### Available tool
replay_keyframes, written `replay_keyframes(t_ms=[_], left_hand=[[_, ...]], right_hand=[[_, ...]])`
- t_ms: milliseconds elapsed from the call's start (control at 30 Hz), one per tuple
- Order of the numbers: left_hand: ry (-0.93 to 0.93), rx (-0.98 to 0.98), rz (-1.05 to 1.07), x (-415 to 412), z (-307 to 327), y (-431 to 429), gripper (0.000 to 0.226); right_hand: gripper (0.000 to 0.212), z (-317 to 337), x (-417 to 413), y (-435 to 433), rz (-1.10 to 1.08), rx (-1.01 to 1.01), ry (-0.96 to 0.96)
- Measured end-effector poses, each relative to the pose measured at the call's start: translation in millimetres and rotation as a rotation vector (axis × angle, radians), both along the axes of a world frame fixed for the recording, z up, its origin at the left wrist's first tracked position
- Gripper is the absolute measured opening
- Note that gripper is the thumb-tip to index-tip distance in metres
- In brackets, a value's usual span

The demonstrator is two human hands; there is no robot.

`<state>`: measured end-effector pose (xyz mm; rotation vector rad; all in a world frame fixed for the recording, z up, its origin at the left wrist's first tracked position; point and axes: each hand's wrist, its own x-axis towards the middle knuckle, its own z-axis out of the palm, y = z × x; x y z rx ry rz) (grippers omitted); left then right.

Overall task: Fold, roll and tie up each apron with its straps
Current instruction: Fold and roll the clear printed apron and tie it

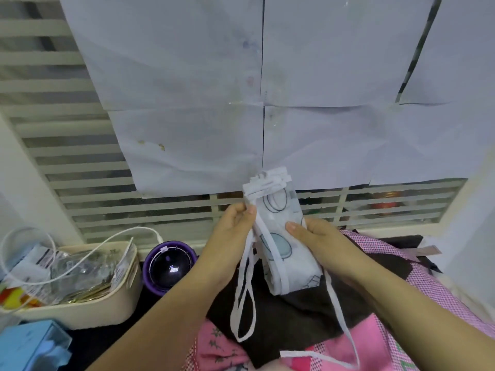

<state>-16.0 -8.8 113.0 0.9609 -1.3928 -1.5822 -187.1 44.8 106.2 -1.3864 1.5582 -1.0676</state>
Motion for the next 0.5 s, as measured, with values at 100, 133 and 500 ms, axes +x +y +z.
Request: replay_keyframes(t_ms=[100, 133, 500], left_hand=[[-0.220, -0.072, -0.062, 12.9, -15.2, 7.4, 0.020], [-0.280, -0.124, -0.047, 14.8, -16.8, 9.9, 0.014], [-0.212, -0.309, 0.157, 13.8, -6.6, 20.3, 0.010]], right_hand=[[0.034, -14.8, -4.2, -1.2, -0.027, 0.027, -0.126], [0.032, -16.2, -4.9, -2.0, -0.030, 0.024, -0.173], [0.029, -7.9, 2.0, -8.8, -0.099, -0.102, -0.114]])
